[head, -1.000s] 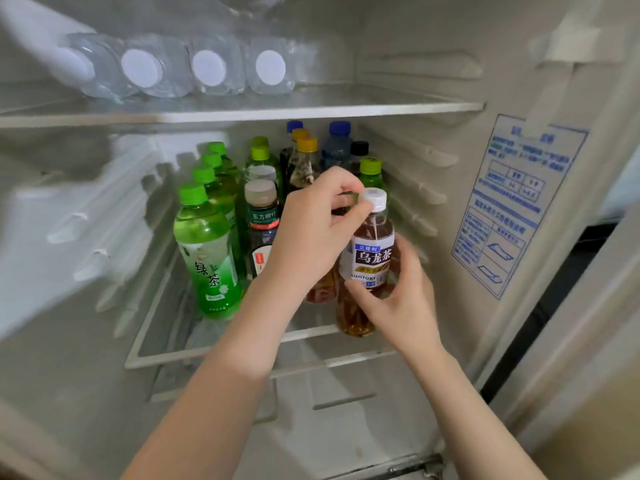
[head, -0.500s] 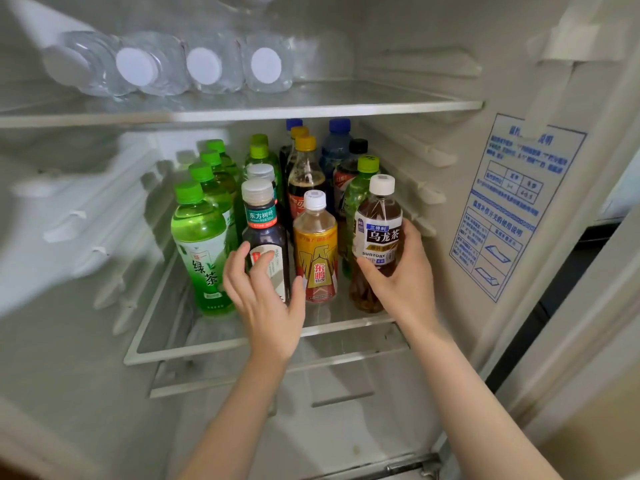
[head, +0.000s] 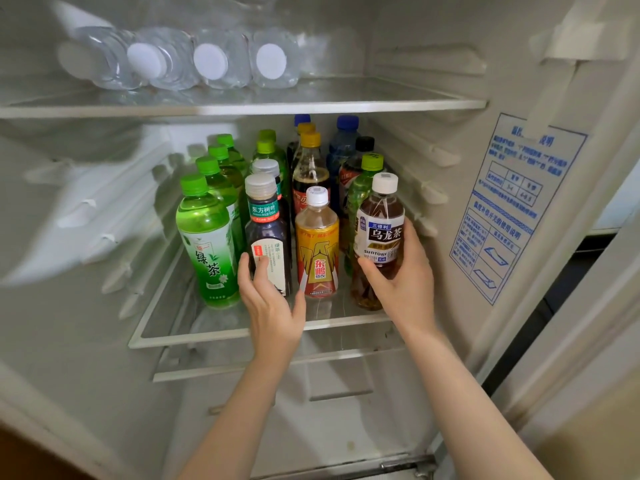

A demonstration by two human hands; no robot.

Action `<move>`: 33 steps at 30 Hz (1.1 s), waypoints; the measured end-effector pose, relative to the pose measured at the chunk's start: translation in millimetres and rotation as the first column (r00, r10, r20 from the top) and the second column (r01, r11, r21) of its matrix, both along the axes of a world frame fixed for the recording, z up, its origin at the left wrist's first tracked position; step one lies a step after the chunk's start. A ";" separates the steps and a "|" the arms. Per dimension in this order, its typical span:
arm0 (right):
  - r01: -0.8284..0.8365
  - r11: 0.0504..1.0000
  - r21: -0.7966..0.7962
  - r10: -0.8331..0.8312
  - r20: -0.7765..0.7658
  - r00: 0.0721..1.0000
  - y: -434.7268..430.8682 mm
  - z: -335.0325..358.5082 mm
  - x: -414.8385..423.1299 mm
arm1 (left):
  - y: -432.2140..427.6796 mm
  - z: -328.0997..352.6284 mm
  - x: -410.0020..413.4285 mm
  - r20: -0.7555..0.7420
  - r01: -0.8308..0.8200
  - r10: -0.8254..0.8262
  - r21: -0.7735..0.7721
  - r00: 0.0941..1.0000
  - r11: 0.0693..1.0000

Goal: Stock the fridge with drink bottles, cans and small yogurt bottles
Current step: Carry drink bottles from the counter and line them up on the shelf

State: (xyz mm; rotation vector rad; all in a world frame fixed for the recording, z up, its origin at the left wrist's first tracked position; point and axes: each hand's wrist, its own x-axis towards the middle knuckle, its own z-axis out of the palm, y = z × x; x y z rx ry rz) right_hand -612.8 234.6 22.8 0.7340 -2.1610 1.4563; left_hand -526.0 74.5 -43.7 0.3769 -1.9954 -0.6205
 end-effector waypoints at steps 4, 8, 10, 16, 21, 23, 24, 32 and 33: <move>0.002 1.000 -0.028 -0.001 0.029 1.000 -0.6 -2.4 1.2 | 3.9 3.9 2.3 -0.022 -0.041 0.041 -0.011 0.999 0.999; -0.013 0.999 -0.035 0.015 0.054 0.998 -2.6 -2.8 2.6 | 8.3 13.2 3.5 -0.104 -0.056 0.046 -0.095 0.993 0.994; 0.015 0.999 -0.040 -0.012 0.086 0.996 -3.8 -3.2 6.8 | 8.6 16.7 3.5 -0.116 -0.050 0.041 -0.074 0.992 0.996; 0.123 0.971 -0.205 -0.167 -0.217 0.962 -5.5 -17.0 51.3 | -0.1 18.8 9.4 -0.053 -0.010 0.018 0.133 0.998 0.991; -0.085 0.995 -0.057 0.089 0.075 0.993 -37.6 -28.5 71.2 | -0.9 19.9 7.9 0.017 0.067 -0.076 0.310 0.997 0.948; -0.138 0.990 -0.009 0.137 0.197 0.971 -52.9 -29.6 64.6 | -2.5 21.1 6.1 0.059 0.060 -0.087 0.362 0.995 0.930; -0.154 0.988 0.006 0.148 0.235 0.961 -59.8 -30.2 60.5 | -3.8 21.7 4.9 0.076 0.054 -0.089 0.378 0.993 0.924; -0.007 0.992 0.126 -0.036 0.340 0.940 -89.7 -41.5 40.6 | -16.5 21.1 3.9 0.192 -0.037 -0.043 0.395 0.980 0.918; 0.014 0.990 0.142 -0.059 0.318 0.946 -90.0 -44.3 40.7 | -17.3 19.9 5.4 0.191 -0.035 -0.044 0.389 0.981 0.920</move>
